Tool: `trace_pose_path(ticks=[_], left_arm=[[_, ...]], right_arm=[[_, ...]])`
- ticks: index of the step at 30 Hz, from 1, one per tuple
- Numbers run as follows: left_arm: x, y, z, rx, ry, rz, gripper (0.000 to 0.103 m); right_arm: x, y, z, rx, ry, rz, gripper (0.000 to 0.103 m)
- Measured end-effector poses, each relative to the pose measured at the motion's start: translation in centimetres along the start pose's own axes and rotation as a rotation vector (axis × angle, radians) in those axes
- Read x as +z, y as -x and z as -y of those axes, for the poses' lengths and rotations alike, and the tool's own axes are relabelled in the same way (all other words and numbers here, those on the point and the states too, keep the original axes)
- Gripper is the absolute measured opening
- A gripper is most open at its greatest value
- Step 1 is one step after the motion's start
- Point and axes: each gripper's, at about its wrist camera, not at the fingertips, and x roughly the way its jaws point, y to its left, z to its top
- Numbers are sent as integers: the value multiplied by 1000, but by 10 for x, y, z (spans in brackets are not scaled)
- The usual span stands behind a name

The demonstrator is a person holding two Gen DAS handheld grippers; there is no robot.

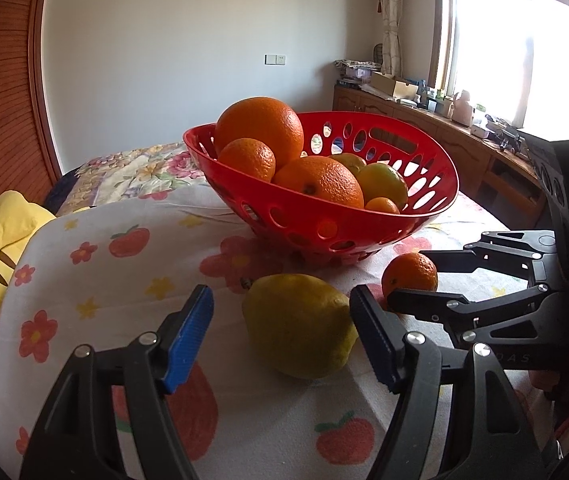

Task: Organize fruits
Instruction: 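Grasp the mandarin with the right tool while the left tool approaches the yellow pear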

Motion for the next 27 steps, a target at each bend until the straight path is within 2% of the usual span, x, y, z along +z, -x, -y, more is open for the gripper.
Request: trace_pose_path(ticks=[12, 21, 27], left_arm=[[1, -2, 3, -5, -13, -12, 72], [0, -7, 10, -32, -32, -41, 74], [-1, -11, 13, -47, -44, -65, 76]], right_arm=[[-10, 6, 5, 30, -11, -7, 45], [-25, 27, 12, 11, -25, 12, 45], [-29, 24, 8, 0, -17, 5, 46]])
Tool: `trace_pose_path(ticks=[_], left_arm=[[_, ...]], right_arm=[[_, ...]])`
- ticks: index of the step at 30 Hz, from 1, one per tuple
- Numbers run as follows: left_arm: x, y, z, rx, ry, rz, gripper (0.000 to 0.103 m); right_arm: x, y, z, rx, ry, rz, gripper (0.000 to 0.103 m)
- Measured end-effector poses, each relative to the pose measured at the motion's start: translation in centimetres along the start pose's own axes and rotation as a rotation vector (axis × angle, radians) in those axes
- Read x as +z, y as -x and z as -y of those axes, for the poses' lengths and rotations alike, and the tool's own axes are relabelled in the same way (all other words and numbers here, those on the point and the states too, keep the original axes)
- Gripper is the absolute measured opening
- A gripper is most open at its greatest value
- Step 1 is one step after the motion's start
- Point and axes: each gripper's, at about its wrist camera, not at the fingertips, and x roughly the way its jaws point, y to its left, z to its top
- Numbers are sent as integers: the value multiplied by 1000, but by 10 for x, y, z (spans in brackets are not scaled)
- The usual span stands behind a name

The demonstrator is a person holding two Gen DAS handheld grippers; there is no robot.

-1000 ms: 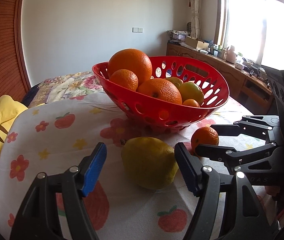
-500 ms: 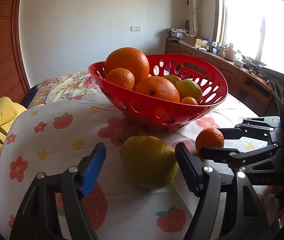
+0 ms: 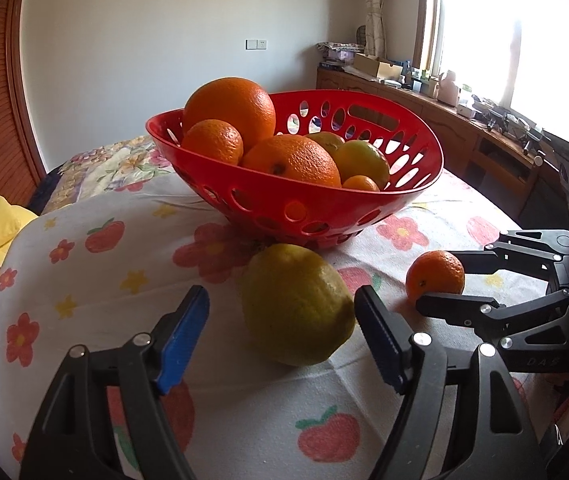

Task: Organize fruits
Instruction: 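Grasp the mandarin with the right tool while the left tool approaches the yellow pear, then grasp the yellow pear with the left tool and lift it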

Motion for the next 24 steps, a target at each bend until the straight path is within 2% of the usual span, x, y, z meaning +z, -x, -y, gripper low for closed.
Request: trace_pose_path(ticks=[4, 11, 22, 24], left_arm=[[1, -2, 1, -12, 6, -13, 76], [4, -9, 5, -11, 5, -54, 76], [13, -30, 1, 55, 24, -120, 76], [12, -32, 0, 58, 24, -124, 72]], right_arm=[[1, 0, -3, -28, 20, 1, 46], [1, 3, -1, -26, 19, 16, 46], [0, 7, 3, -8, 10, 34, 46], [0, 8, 3, -7, 9, 37, 46]])
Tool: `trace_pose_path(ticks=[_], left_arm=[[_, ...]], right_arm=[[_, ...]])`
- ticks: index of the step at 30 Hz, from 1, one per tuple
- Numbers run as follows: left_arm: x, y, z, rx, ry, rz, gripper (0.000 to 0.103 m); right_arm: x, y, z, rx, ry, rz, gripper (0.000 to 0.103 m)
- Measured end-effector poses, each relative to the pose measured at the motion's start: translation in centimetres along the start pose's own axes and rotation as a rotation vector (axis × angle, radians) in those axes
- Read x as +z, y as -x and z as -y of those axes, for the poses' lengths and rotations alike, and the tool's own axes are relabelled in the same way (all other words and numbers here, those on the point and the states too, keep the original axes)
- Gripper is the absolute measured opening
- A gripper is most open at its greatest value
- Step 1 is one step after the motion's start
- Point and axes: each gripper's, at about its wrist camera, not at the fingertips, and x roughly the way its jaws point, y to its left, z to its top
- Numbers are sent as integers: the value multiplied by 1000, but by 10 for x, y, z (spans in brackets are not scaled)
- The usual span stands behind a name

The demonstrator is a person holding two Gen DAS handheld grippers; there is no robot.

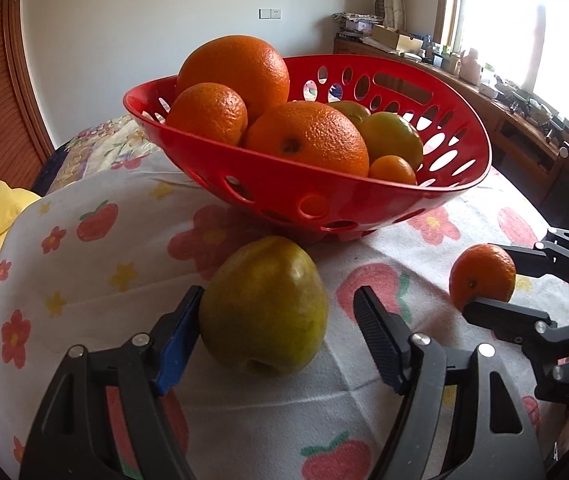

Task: Organize fruits
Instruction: 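Grasp the yellow pear with the left tool and lift it, then carry the pear and mandarin over the red basket with both tools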

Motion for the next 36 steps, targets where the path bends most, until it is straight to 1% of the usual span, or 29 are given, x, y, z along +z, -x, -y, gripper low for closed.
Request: trace_pose_path(ticks=[1, 2, 6, 10, 16, 23, 30, 36], left_arm=[[0, -1, 1, 8, 1, -5, 63], [0, 0, 1, 24, 0, 0, 57], [-6, 6, -5, -15, 16, -2, 58], [-15, 14, -5, -21, 21, 6, 57], [-21, 37, -12, -28, 43, 54, 58], [-15, 67, -20, -3, 55, 122, 58], [-6, 84, -23, 32, 72, 170, 58], [3, 102, -18, 61, 71, 225, 58]], right_arm=[[0, 0, 0, 0, 0, 1, 46], [0, 1, 1, 0, -1, 1, 46], [-1, 2, 2, -4, 0, 1, 46], [-1, 4, 4, -10, -3, 2, 46], [-2, 9, 6, -16, -7, 5, 46], [2, 26, 7, -11, -14, 38, 45], [6, 42, 6, -9, -7, 74, 45], [14, 52, 6, -12, -1, 101, 45]])
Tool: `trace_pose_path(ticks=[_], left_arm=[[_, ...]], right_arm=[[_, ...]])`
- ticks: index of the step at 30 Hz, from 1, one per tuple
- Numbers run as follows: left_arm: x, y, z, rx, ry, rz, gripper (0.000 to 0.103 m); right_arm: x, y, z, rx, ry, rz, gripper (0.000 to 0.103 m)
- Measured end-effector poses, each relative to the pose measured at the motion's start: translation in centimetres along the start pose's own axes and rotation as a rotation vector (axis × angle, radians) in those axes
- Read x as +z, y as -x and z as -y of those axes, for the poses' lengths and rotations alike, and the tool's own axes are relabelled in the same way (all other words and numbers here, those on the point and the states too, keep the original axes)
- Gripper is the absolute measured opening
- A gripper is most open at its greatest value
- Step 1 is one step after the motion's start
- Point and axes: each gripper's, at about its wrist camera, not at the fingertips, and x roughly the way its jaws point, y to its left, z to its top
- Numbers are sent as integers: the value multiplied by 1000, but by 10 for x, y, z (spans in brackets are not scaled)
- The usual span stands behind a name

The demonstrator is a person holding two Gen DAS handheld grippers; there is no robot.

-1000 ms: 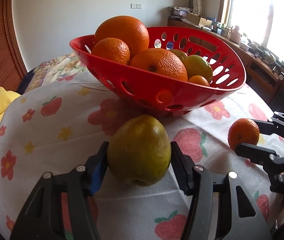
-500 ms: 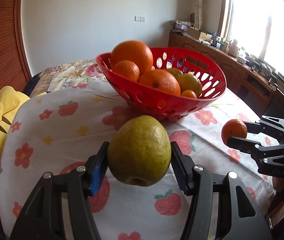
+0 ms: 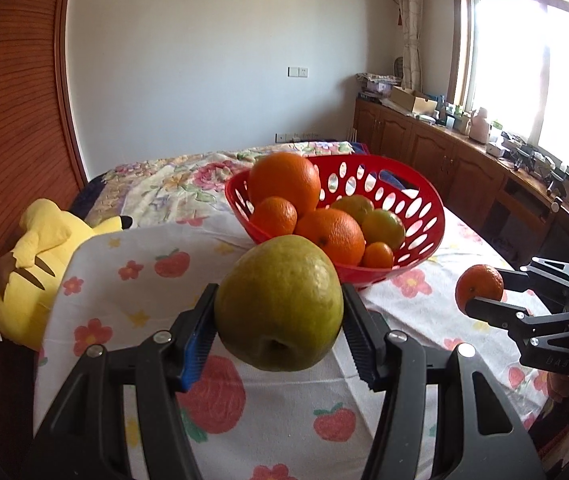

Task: Organize fruits
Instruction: 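Carry the pear and mandarin over the red basket with both tools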

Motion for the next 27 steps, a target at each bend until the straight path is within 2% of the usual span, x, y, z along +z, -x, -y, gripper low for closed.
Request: trace_pose_path(ticks=[8, 15, 23, 27], left_arm=[[14, 16, 4, -1, 0, 58, 58], [34, 15, 12, -14, -16, 98, 58], [66, -16, 26, -13, -22, 116, 58], [77, -42, 33, -13, -18, 97, 58]], right_arm=[[13, 12, 4, -11, 8, 35, 45], [39, 14, 11, -23, 42, 81, 45], [76, -15, 30, -9, 50, 91, 45], [88, -33, 42, -3, 47, 82, 45]])
